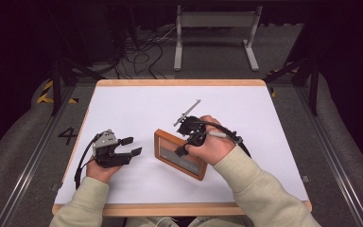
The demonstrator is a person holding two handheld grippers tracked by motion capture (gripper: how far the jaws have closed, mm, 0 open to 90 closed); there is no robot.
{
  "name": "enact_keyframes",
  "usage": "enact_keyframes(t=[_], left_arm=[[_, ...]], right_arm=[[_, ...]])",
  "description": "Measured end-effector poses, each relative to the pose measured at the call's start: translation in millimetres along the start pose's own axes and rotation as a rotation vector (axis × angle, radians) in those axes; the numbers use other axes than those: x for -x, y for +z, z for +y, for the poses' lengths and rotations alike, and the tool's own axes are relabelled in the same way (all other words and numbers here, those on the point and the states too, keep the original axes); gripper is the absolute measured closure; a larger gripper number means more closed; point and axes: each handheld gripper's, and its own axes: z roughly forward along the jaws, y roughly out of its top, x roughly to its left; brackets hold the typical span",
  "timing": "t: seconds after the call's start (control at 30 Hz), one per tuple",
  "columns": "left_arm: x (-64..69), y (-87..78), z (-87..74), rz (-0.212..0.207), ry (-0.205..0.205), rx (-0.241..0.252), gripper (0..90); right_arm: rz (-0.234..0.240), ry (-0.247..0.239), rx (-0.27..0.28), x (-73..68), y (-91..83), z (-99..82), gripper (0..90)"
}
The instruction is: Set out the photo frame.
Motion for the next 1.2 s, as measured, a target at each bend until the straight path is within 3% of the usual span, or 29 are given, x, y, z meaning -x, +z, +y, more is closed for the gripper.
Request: enact_keyframes(t=[0.17, 0.3, 0.43, 0.63, 0.87, 0.97, 1.2], left_arm=[[-0.6, -3.0, -1.8, 0.004, -0.003, -0.002, 41.2], [-0.5, -4.8, -2.8, 0.01, -0.007, -0.003, 41.2], [-0.6, -5.1, -3.5, 0.012, -0.012, -0.001, 41.2], [-0.6, -4.9, -3.8, 0.01, -0.014, -0.004, 41.2], [-1.3, -4.8, -3.5, 0.007, -0.009, -0.006, 41.2], [-1.4, -4.7, -3.6, 0.007, -0.009, -0.006, 41.2], [-1.0, -4.0, -3.4, 0.005, -0.011, -0.006, 41.1]], right_arm=[[0.022, -0.151, -0.034, 12.8, -14.3, 5.3, 70.9], [0.039, -0.251, -0.027, 24.6, -19.7, 7.5, 71.0], [0.058, -0.304, -0.016, 33.0, -20.5, 8.0, 71.0], [0.112, -0.422, 0.02, 51.0, -14.8, 6.7, 71.1], [0.148, -0.47, 0.025, 63.7, -3.6, 4.8, 71.1], [0.156, -0.437, 0.027, 70.1, 2.4, 0.4, 71.1], [0.175, -0.434, 0.013, 79.7, 14.4, -8.1, 71.0]])
